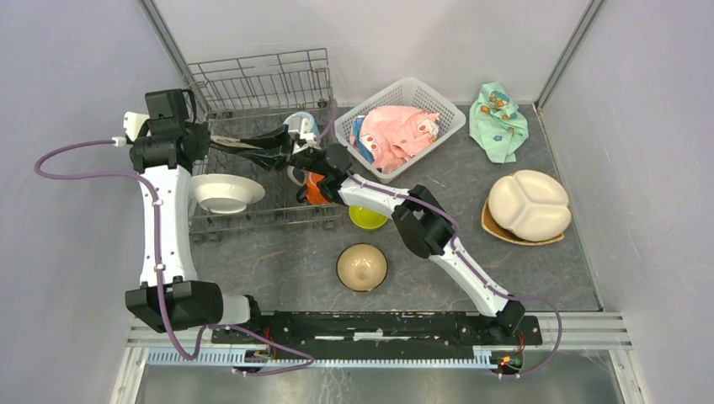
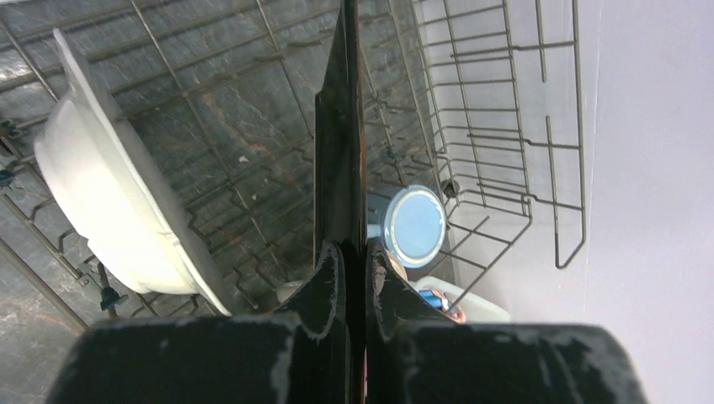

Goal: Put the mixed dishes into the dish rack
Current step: Insert the plate into the dish rack.

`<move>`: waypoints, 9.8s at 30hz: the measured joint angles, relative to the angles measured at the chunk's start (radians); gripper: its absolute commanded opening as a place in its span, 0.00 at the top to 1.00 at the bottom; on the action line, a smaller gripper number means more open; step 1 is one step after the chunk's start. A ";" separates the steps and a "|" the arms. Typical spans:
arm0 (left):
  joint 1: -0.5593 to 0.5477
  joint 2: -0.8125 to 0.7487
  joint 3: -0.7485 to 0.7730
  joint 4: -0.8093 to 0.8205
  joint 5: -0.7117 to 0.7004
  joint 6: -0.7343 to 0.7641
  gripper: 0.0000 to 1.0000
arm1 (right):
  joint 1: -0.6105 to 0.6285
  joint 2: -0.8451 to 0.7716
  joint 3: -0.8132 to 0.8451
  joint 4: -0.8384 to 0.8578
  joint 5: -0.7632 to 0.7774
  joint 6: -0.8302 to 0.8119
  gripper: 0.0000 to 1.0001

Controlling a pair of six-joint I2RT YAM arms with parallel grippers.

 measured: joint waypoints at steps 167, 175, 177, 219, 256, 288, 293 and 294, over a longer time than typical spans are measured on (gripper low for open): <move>-0.178 0.554 0.449 0.056 -0.646 0.137 0.98 | -0.113 -0.673 -1.300 0.327 0.089 0.205 0.02; -0.177 0.554 0.449 0.026 -0.653 0.081 0.98 | -0.107 -0.673 -1.300 0.328 0.087 0.205 0.02; -0.177 0.554 0.449 0.018 -0.657 0.066 0.98 | -0.107 -0.673 -1.300 0.328 0.086 0.205 0.02; -0.177 0.548 0.483 -0.037 -0.668 0.011 0.98 | -0.083 -0.707 -1.300 0.328 0.090 0.200 0.02; -0.204 0.435 0.402 -0.090 -0.730 0.038 0.98 | -0.074 -0.707 -1.300 0.328 0.090 0.189 0.02; -0.189 0.634 0.476 0.050 -0.702 0.006 0.76 | -0.076 -0.707 -1.300 0.328 0.090 0.156 0.02; -0.171 0.641 0.469 0.139 -0.707 0.006 0.65 | -0.076 -0.706 -1.300 0.328 0.090 0.155 0.02; -0.167 0.641 0.470 0.159 -0.711 0.006 0.63 | -0.076 -0.705 -1.300 0.328 0.090 0.155 0.02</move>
